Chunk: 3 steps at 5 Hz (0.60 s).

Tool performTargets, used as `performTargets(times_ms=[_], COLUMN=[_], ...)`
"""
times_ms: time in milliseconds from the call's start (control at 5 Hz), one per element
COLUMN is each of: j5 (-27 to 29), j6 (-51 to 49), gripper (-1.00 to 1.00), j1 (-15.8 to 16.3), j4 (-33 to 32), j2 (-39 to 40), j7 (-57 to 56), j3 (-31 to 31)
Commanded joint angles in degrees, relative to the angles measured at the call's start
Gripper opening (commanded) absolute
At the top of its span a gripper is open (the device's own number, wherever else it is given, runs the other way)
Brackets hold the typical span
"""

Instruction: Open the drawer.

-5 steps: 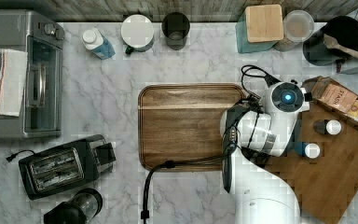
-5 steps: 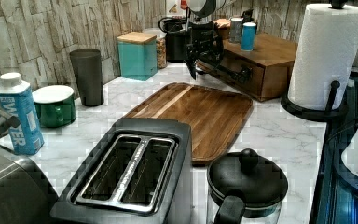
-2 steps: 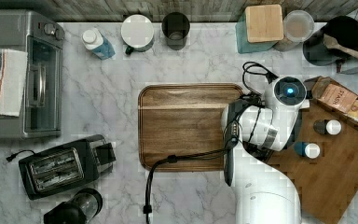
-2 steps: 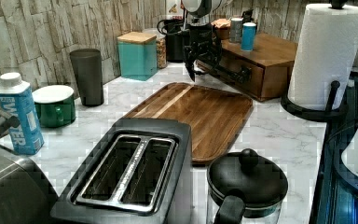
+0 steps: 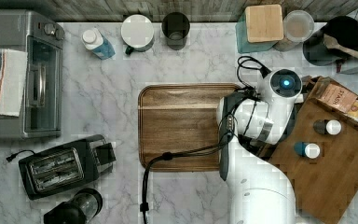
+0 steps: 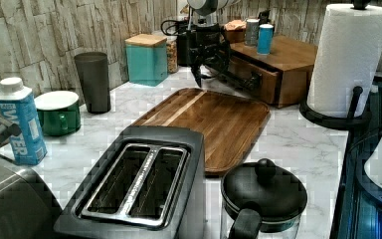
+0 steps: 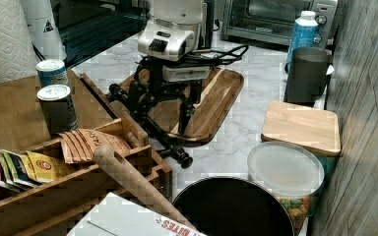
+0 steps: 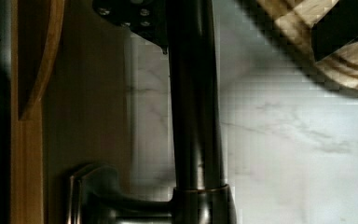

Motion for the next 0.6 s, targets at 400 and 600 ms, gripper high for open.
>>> performTargets(times_ms=[400, 600], j5=[1.6, 1.3], j6=[-2.8, -3.0], gripper=[1.0, 1.0], j1=[14.4, 16.2], j4=[15.4, 17.5], j2=[5.3, 6.4], j7=[17.2, 18.8], j3=[8.8, 8.4])
